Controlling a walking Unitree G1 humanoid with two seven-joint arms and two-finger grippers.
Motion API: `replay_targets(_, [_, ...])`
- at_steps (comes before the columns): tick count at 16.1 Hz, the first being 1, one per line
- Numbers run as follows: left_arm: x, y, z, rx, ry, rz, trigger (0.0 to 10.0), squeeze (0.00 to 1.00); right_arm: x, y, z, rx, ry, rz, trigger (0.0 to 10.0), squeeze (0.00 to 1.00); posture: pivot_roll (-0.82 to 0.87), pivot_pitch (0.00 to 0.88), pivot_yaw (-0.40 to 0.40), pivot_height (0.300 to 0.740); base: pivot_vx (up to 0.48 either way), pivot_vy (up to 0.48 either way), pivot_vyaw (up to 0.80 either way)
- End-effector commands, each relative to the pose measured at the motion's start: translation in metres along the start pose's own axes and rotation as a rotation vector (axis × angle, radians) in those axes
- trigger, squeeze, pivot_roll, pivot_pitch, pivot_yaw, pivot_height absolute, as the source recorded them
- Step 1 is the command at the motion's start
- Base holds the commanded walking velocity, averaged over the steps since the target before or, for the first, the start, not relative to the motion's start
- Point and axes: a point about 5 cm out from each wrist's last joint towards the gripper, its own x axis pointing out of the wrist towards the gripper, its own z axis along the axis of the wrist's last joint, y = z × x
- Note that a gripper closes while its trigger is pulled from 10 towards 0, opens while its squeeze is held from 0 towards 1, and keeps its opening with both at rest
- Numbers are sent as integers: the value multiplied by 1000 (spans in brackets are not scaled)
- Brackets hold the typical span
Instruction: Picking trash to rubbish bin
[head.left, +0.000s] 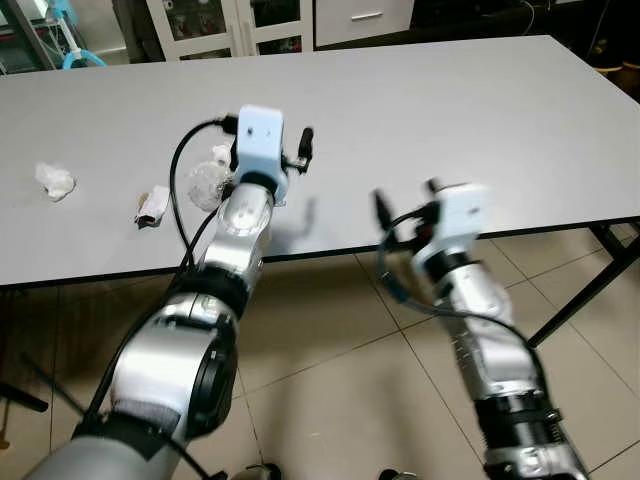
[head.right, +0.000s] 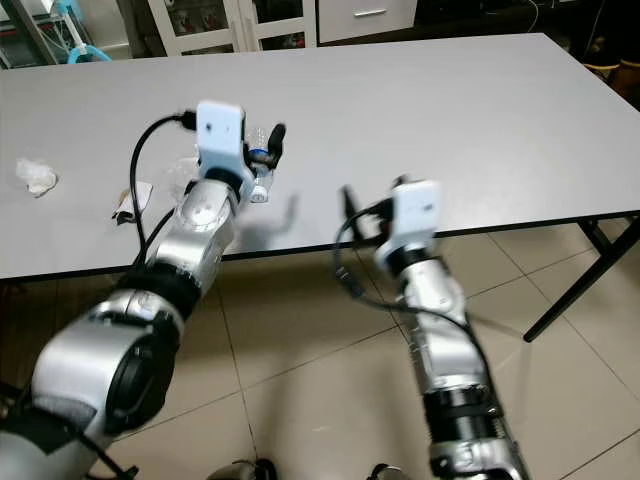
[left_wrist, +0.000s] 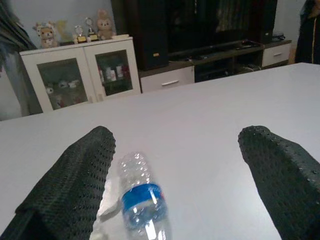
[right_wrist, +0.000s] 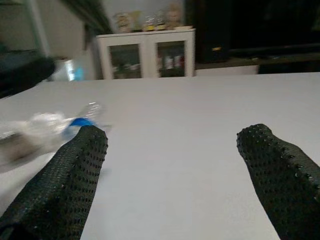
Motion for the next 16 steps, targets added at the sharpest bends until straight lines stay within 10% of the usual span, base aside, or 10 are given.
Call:
replay_targets(1, [-3,7,1,19,-26,11,10000,0,2,-7,1,-9,-11,-33,10000,0,-108,75,66,740,0,0,0])
replay_targets(6, [-17,33,-4,65,-63,85,10000,0,13,-27,22,-37,-74,-89,10000,0,-98,41,67,740,0,0,0])
replay_targets(16, [-33,28,7,138,-143,-41,10000,0,33,-69,69,-97,-141,-295,10000,0,-100,16,73,740,0,0,0])
